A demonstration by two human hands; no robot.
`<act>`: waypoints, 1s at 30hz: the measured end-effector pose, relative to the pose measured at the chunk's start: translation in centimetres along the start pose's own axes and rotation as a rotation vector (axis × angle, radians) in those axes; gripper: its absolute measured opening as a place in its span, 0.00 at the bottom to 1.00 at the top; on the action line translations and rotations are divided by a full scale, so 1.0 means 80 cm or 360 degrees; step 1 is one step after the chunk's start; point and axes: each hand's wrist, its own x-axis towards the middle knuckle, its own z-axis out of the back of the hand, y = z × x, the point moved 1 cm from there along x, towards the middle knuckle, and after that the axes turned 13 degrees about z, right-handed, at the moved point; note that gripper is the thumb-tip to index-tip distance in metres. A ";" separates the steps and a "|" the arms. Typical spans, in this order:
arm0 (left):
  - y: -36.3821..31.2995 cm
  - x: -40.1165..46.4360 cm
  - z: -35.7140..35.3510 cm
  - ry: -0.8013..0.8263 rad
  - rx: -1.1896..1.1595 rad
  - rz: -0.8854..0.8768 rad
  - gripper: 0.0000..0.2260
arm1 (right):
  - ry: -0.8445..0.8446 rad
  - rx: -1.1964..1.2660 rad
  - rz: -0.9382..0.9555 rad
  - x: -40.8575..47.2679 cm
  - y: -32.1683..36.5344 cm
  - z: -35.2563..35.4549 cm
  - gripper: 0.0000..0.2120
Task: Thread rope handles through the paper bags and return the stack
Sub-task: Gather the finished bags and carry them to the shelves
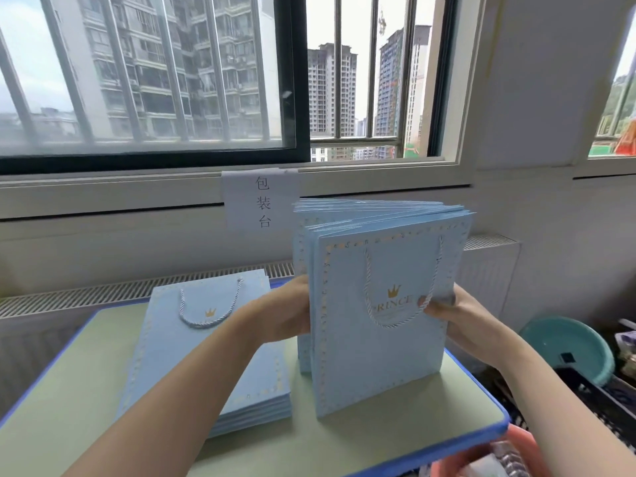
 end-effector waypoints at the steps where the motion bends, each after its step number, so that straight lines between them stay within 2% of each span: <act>1: -0.010 0.001 -0.003 -0.0022 0.0086 -0.0076 0.08 | -0.0001 0.0007 -0.0001 -0.001 0.000 0.002 0.36; 4: -0.042 0.002 -0.010 -0.0370 0.0212 -0.0333 0.04 | -0.0018 0.0030 0.0019 -0.004 -0.002 0.003 0.27; 5: -0.051 0.004 -0.012 -0.0457 0.0205 -0.0371 0.02 | -0.0032 0.0041 0.0025 -0.005 -0.002 0.003 0.25; 6: -0.056 0.005 -0.013 -0.0503 0.0235 -0.0354 0.04 | -0.0038 0.0053 0.0026 -0.005 -0.002 0.003 0.25; 8: -0.053 0.009 -0.011 -0.0446 0.0509 -0.0110 0.11 | -0.0051 0.0051 0.0020 -0.006 -0.002 0.004 0.25; 11: -0.030 0.012 -0.015 -0.0238 0.0868 0.0294 0.11 | -0.0067 0.0045 0.0015 -0.007 -0.001 0.002 0.25; 16: -0.032 -0.005 -0.016 -0.0340 0.1090 0.0469 0.11 | -0.0069 0.0068 0.0031 -0.008 0.000 0.001 0.24; 18: -0.046 -0.019 -0.013 -0.0392 0.1147 0.0342 0.10 | -0.0070 0.0072 0.0034 -0.009 -0.001 0.001 0.24; 19: -0.055 -0.026 -0.010 -0.0492 0.1117 0.0155 0.09 | -0.0071 0.0074 0.0041 -0.009 -0.001 0.000 0.23; 21: -0.068 -0.034 -0.004 -0.0755 0.0938 -0.0428 0.13 | -0.0077 0.0080 0.0048 -0.009 -0.001 -0.001 0.23; 22: -0.071 -0.038 -0.003 -0.0828 0.0807 -0.0689 0.12 | -0.0080 0.0080 0.0050 -0.008 -0.002 -0.001 0.23; 24: -0.073 -0.040 -0.006 -0.0735 0.0457 -0.0900 0.08 | -0.0083 0.0087 0.0048 -0.007 -0.002 -0.002 0.24; 26: -0.062 -0.032 -0.013 -0.0463 0.0120 -0.0757 0.09 | -0.0082 0.0105 0.0040 -0.006 -0.003 -0.002 0.25; 28: -0.043 -0.023 -0.020 -0.0264 -0.0057 -0.0419 0.11 | -0.0075 0.0121 0.0028 -0.006 -0.002 -0.003 0.30; 30: -0.021 -0.021 -0.023 -0.0175 -0.0119 -0.0094 0.08 | -0.0071 0.0115 0.0013 -0.006 -0.002 -0.003 0.32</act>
